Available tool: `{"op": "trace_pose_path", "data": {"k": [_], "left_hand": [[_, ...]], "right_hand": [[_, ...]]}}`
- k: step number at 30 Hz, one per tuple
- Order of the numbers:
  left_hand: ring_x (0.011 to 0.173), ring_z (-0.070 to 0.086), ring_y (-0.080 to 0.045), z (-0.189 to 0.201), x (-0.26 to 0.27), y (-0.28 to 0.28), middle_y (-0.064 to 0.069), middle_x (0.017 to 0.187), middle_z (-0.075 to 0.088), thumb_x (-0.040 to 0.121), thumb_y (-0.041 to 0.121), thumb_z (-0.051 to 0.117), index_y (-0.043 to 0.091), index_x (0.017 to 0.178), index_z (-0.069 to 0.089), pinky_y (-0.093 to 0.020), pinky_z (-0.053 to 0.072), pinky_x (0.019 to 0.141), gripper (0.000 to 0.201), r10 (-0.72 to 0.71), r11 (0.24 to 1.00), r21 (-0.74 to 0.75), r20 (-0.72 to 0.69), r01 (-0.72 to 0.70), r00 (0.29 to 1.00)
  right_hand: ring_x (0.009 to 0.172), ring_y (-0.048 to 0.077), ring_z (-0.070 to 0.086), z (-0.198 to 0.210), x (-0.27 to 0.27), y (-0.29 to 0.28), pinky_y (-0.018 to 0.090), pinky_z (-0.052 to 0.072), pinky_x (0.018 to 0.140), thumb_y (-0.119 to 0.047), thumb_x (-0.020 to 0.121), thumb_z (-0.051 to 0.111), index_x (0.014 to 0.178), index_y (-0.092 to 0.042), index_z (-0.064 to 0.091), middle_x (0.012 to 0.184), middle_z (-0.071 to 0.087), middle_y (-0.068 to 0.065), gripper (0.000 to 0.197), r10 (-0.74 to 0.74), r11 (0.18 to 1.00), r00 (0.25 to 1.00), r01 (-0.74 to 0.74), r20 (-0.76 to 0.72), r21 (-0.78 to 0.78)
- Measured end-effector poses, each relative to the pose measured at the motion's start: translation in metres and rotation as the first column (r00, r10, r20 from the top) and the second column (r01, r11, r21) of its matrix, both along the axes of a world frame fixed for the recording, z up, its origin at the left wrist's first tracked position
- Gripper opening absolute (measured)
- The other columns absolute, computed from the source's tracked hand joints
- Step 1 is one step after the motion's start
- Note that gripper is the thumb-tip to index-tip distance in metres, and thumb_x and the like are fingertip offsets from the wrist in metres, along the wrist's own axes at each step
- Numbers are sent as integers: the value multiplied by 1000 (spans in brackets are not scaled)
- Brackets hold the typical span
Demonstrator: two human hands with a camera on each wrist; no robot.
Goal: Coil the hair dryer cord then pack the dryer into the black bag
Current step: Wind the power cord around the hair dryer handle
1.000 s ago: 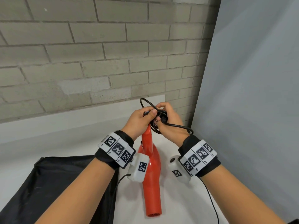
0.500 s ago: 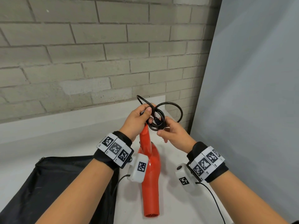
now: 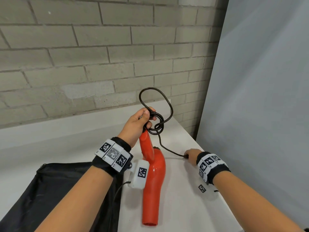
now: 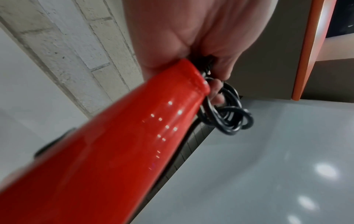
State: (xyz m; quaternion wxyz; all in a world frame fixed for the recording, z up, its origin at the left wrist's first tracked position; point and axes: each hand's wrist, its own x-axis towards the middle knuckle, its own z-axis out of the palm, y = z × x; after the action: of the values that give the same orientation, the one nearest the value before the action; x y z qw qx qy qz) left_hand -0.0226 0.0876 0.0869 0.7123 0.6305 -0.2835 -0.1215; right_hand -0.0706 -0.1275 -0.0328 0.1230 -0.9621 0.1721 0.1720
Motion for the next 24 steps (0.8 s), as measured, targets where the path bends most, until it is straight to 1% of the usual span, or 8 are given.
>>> {"op": "trace_pose_path", "data": {"k": [3, 5, 8, 10, 13, 16, 18, 24], "left_hand": [[48, 44, 0, 1, 1, 3, 7, 86, 60, 96, 24, 35, 27, 91, 58, -14, 30, 51, 24, 11, 999, 33, -3, -11, 1000], [50, 44, 0, 1, 1, 2, 9, 88, 59, 95, 23, 38, 27, 91, 58, -15, 31, 52, 21, -4, 998, 56, 13, 3, 1000], [50, 44, 0, 1, 0, -1, 5, 85, 58, 94, 18, 40, 23, 95, 58, -10, 36, 51, 19, -36, 997, 75, 53, 32, 998], [49, 43, 0, 2, -1, -3, 2, 83, 56, 95, 14, 39, 18, 102, 56, -9, 40, 55, 19, -59, 996, 73, 66, 54, 996], [49, 41, -1, 3, -3, -4, 1, 79, 54, 95, 11, 37, 16, 115, 52, -10, 43, 58, 25, -81, 995, 56, 56, 78, 995], [49, 43, -1, 4, -6, -4, 1, 78, 54, 96, 14, 37, 16, 107, 55, -10, 41, 56, 22, -49, 996, 72, 70, 44, 996], [49, 47, 0, 6, -4, -2, 1, 76, 55, 96, 14, 36, 18, 98, 57, -10, 41, 57, 21, 1, 996, 89, 122, -12, 993], [44, 42, -3, 16, -3, 3, -2, 76, 53, 96, 10, 33, 18, 97, 56, -19, 53, 65, 24, 4, 1000, 12, 149, -6, 989]], "right_hand": [[127, 32, 40, 1, 0, 2, 42, 32, 109, -27, 91, 44, 129, -28, 46, 136, 47, 6, 39, -5, 995, 1000, 5, -3, -99], [127, 31, 39, 16, 1, 14, 42, 35, 105, -36, 86, 53, 131, -36, 42, 134, 45, 5, 46, -26, 997, 983, 12, 181, 77], [119, 19, 46, 52, -3, 47, 28, 38, 93, -21, 86, 59, 132, -28, 43, 129, 51, -1, 49, -20, 835, 889, -236, 458, 496], [111, 18, 52, 68, -4, 63, 26, 41, 90, -14, 86, 59, 126, -19, 51, 118, 56, -3, 41, -44, 731, 838, -344, 544, 589], [103, 30, 60, 73, 0, 74, 36, 48, 94, -9, 87, 58, 108, -11, 65, 107, 69, 12, 22, -219, 634, 758, -369, 615, 680], [66, 10, 60, 68, 2, 73, 16, 49, 68, -11, 88, 58, 84, -15, 69, 69, 65, 0, 13, -310, 692, 715, -281, 626, 665], [53, 2, 50, 56, 3, 69, 5, 40, 50, -10, 87, 58, 91, -8, 70, 61, 55, -10, 12, -319, 713, 761, -200, 565, 672], [47, 11, 50, 6, 11, 53, 15, 45, 43, -6, 88, 55, 96, 0, 68, 63, 56, 2, 17, -267, 762, 931, 45, 250, 646]]}}
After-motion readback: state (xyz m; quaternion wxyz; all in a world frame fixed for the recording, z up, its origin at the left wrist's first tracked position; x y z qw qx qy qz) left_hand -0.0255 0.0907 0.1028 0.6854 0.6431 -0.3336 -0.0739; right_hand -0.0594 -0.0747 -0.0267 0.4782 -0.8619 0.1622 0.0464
